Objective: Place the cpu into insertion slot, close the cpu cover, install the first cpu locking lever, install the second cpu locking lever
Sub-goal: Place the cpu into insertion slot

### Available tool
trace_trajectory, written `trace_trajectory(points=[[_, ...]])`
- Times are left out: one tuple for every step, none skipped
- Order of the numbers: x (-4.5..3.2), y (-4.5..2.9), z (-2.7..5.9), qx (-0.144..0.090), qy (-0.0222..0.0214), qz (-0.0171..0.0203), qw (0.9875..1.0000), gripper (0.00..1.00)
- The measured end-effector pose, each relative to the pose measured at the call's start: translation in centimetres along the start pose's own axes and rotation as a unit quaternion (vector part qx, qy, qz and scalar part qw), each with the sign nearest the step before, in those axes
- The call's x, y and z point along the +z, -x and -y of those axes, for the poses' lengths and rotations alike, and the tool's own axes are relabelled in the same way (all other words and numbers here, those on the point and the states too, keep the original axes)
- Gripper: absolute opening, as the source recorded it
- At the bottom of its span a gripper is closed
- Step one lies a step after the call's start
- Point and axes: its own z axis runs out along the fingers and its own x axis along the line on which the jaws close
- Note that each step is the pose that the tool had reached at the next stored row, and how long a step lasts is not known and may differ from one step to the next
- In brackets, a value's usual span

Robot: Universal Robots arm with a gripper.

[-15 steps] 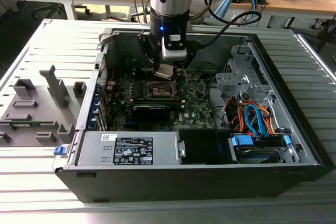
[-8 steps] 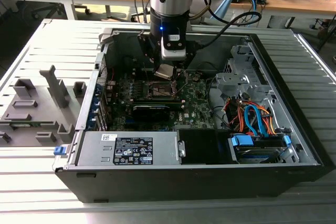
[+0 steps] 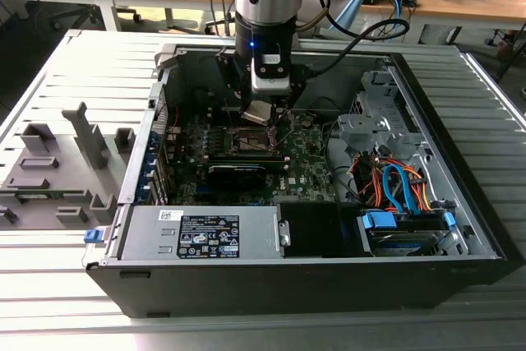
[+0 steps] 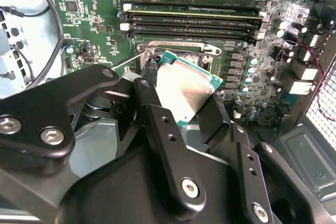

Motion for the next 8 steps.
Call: trace_trajectory(points=[[0.0, 0.0, 0.0, 0.002, -0.0001, 0.0002, 1.0, 0.54], [0.0, 0.0, 0.0, 0.003, -0.0002, 0.0003, 1.0, 0.54], [0.0, 0.0, 0.0, 0.004, -0.0002, 0.0004, 1.0, 0.54], [0.0, 0.0, 0.0, 0.005, -0.0003, 0.0005, 1.0, 0.54], [0.0, 0.0, 0.0, 0.006, -0.0003, 0.0006, 1.0, 0.54], [0.0, 0.0, 0.0, 0.008, -0.0003, 0.0008, 1.0, 0.54], [0.0, 0.0, 0.0, 0.009, -0.0004, 0.0009, 1.0, 0.54], [0.0, 0.0, 0.0, 0.01, -0.0005, 0.001, 1.0, 0.54]])
